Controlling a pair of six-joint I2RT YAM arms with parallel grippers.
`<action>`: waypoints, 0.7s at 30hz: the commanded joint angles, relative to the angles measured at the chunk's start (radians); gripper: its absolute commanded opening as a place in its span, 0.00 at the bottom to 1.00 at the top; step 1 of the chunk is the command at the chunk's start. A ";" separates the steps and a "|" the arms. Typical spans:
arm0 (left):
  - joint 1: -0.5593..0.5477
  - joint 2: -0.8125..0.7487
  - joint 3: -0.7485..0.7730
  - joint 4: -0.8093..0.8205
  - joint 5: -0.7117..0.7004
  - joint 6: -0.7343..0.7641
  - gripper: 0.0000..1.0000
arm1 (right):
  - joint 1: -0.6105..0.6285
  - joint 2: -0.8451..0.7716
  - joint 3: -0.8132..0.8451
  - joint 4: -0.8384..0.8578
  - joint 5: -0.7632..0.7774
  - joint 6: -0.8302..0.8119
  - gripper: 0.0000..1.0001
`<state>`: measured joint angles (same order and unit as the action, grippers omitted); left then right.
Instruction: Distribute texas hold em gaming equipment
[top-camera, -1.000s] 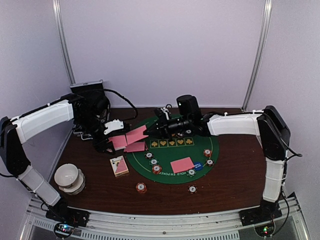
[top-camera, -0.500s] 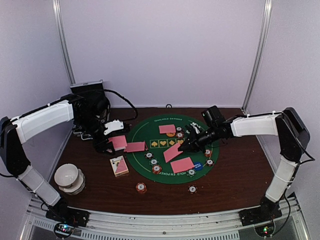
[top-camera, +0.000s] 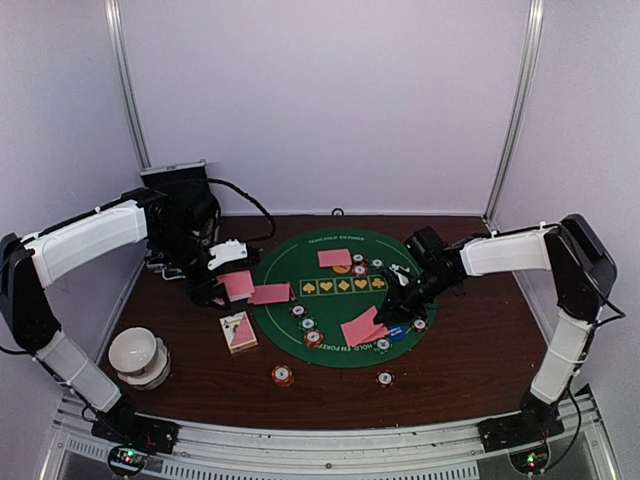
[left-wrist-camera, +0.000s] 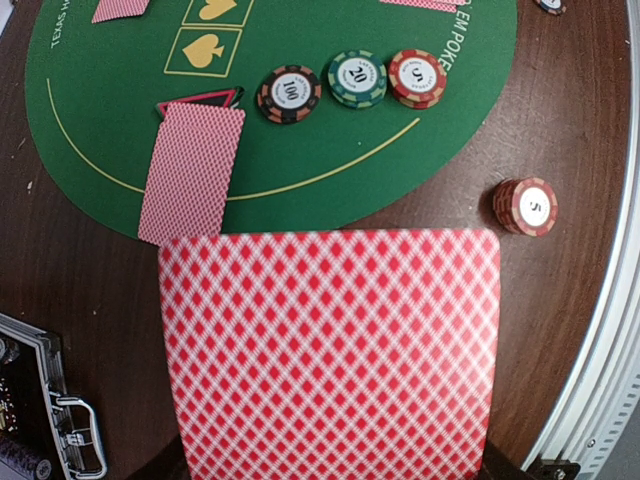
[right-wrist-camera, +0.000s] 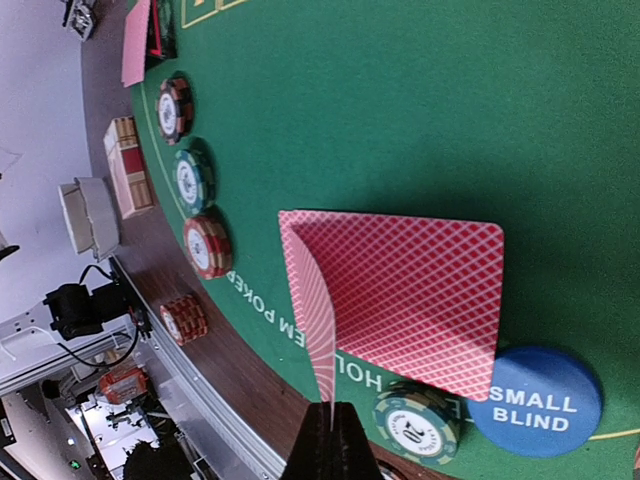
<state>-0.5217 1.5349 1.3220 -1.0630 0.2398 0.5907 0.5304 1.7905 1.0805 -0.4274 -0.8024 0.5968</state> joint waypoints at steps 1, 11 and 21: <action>0.000 -0.030 0.006 0.028 0.021 0.006 0.00 | -0.006 0.029 0.044 -0.064 0.083 -0.064 0.00; 0.000 -0.033 0.005 0.024 0.028 0.004 0.00 | -0.007 0.031 0.091 -0.149 0.176 -0.109 0.12; 0.000 -0.038 0.006 0.017 0.033 0.005 0.00 | -0.007 -0.032 0.154 -0.269 0.281 -0.147 0.42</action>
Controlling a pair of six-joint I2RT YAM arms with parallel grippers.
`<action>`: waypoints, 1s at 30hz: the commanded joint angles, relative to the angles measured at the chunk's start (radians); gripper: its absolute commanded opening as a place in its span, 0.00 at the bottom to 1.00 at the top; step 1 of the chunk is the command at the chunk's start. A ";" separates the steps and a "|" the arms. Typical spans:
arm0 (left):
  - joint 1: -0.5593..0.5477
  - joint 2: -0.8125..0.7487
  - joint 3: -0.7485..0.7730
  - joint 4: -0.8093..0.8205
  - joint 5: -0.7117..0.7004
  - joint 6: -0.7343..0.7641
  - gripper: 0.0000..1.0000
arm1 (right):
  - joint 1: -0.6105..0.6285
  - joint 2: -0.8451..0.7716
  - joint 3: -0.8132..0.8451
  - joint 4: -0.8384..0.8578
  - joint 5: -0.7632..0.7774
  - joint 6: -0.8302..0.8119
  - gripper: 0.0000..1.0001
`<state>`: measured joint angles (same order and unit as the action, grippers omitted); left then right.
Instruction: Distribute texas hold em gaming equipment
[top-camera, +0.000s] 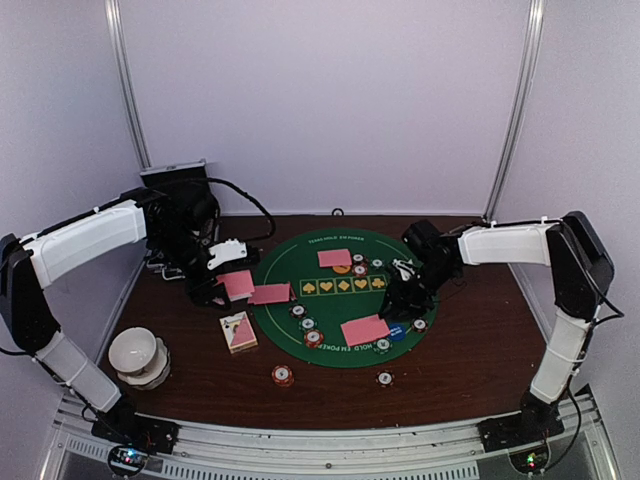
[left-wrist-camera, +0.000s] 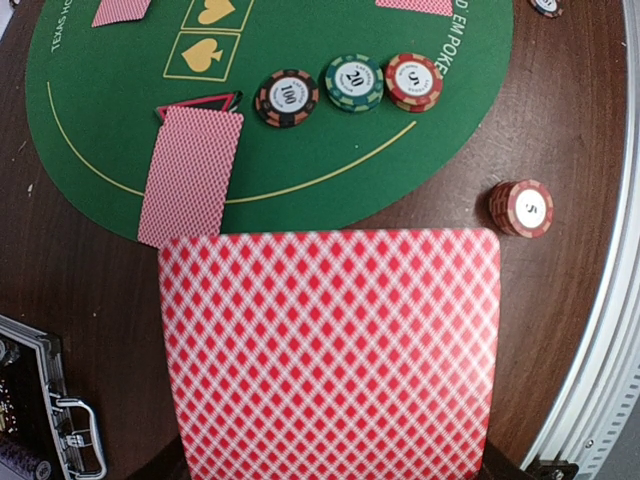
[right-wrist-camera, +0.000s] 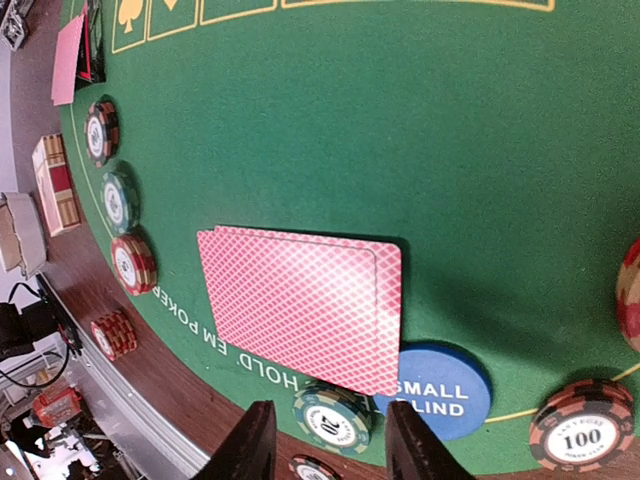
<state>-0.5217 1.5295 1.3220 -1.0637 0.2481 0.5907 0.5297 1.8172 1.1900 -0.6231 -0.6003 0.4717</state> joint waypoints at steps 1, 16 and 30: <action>0.000 -0.033 0.006 0.017 0.024 0.005 0.00 | -0.007 -0.070 0.052 -0.082 0.087 -0.021 0.47; 0.000 -0.022 0.029 0.017 0.045 -0.001 0.00 | 0.218 -0.073 0.128 0.482 -0.111 0.425 0.81; 0.000 0.004 0.056 0.019 0.056 -0.014 0.00 | 0.344 0.230 0.362 0.806 -0.208 0.660 0.82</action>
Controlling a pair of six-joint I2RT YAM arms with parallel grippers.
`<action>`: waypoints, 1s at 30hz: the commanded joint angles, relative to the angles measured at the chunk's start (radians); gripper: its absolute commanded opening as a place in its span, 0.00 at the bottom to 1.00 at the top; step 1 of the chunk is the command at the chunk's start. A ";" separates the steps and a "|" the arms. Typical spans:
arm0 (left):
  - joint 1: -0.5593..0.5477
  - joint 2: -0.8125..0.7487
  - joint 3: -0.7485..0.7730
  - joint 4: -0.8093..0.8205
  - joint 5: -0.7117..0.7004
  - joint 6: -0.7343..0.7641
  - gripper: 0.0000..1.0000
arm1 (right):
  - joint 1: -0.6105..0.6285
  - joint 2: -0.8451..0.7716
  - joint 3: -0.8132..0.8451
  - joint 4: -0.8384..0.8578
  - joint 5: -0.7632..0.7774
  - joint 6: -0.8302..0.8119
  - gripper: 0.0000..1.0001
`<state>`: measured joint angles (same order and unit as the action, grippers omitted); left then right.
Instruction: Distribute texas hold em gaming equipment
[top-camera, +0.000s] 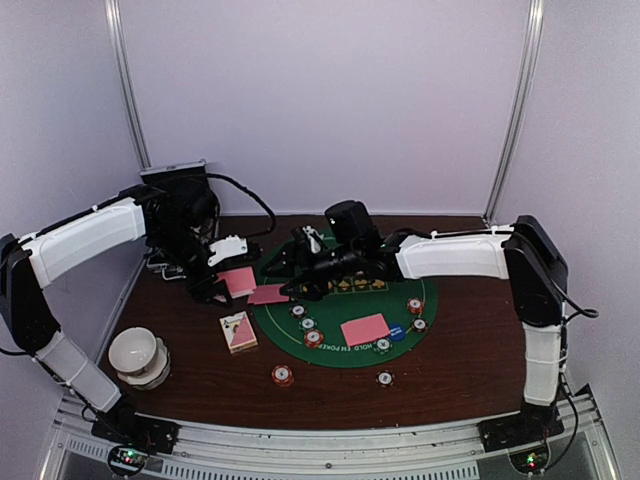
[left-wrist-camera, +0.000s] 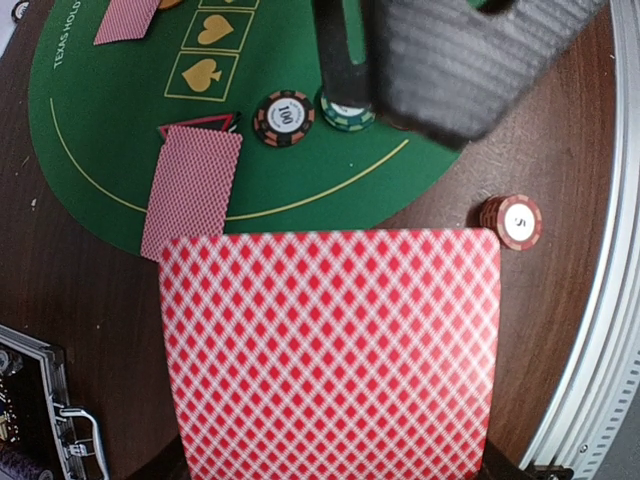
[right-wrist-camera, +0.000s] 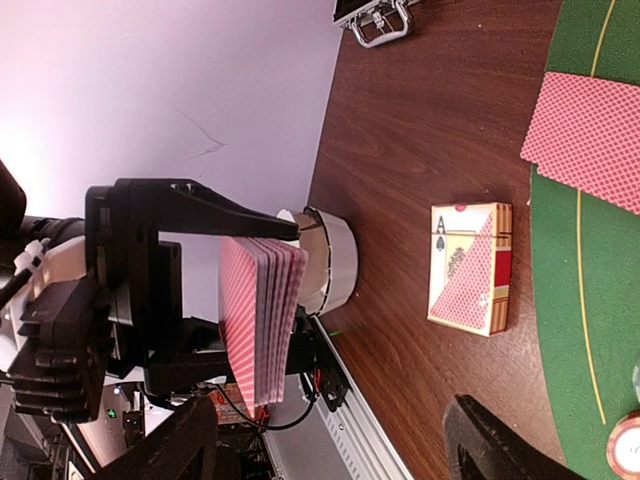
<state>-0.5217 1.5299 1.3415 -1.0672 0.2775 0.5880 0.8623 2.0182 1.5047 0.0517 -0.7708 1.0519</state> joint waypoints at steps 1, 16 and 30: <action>0.000 0.003 0.036 0.022 0.026 -0.011 0.00 | 0.014 0.038 0.053 0.145 -0.044 0.090 0.81; 0.000 0.003 0.041 0.022 0.031 -0.011 0.00 | 0.057 0.170 0.192 0.168 -0.120 0.139 0.79; 0.000 -0.005 0.035 0.022 0.035 -0.008 0.00 | 0.068 0.278 0.285 0.176 -0.144 0.188 0.74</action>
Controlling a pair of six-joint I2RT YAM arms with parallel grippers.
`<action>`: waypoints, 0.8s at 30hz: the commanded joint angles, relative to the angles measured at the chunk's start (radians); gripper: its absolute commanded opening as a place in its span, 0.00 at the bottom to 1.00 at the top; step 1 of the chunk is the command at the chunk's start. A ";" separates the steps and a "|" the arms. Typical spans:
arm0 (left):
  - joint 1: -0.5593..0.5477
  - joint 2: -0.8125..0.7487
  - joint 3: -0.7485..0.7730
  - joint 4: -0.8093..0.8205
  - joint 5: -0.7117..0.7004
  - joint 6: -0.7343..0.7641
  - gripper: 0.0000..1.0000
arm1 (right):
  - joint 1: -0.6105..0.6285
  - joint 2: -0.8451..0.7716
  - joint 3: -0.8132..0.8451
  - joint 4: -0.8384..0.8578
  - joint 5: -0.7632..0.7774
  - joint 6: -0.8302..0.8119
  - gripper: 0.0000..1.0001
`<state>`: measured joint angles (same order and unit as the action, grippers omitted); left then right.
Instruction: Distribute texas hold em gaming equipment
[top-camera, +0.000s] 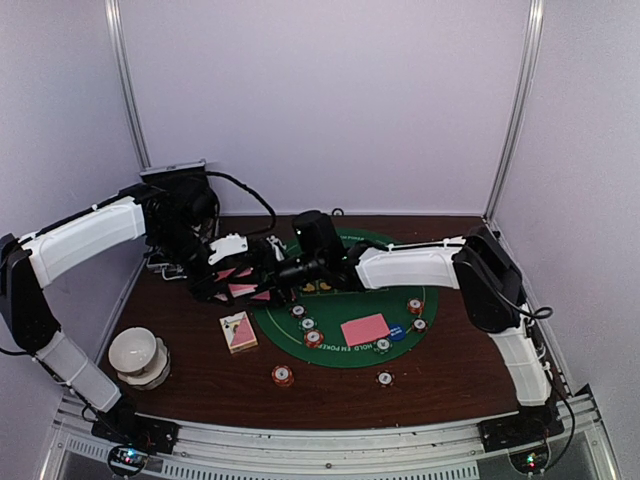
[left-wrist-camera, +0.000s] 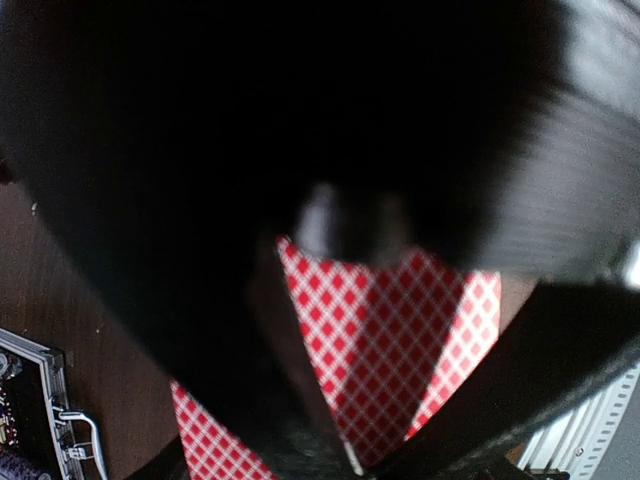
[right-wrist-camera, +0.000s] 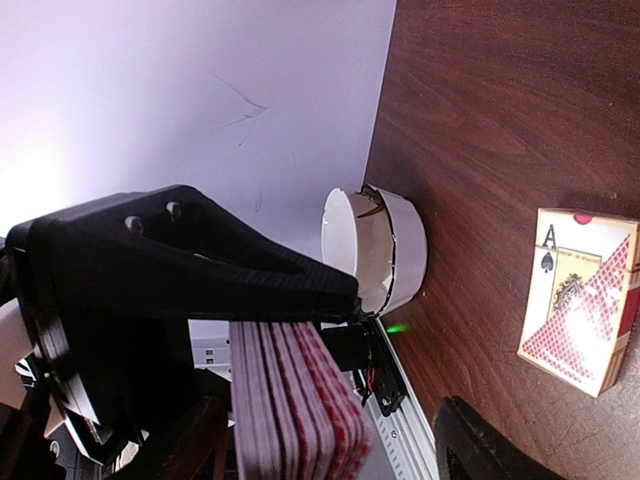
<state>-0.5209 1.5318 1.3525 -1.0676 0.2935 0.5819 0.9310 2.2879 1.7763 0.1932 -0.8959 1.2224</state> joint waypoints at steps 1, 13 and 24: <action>-0.001 -0.008 0.023 0.021 0.017 -0.002 0.00 | -0.006 0.002 -0.009 0.044 -0.017 0.020 0.73; -0.001 -0.013 0.013 0.023 0.022 -0.001 0.00 | -0.063 -0.109 -0.196 0.078 -0.018 -0.004 0.65; -0.001 -0.017 -0.004 0.033 0.007 0.000 0.00 | -0.064 -0.197 -0.206 0.114 -0.039 0.012 0.49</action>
<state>-0.5209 1.5337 1.3502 -1.0710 0.2890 0.5819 0.8684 2.1689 1.5848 0.2863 -0.9207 1.2381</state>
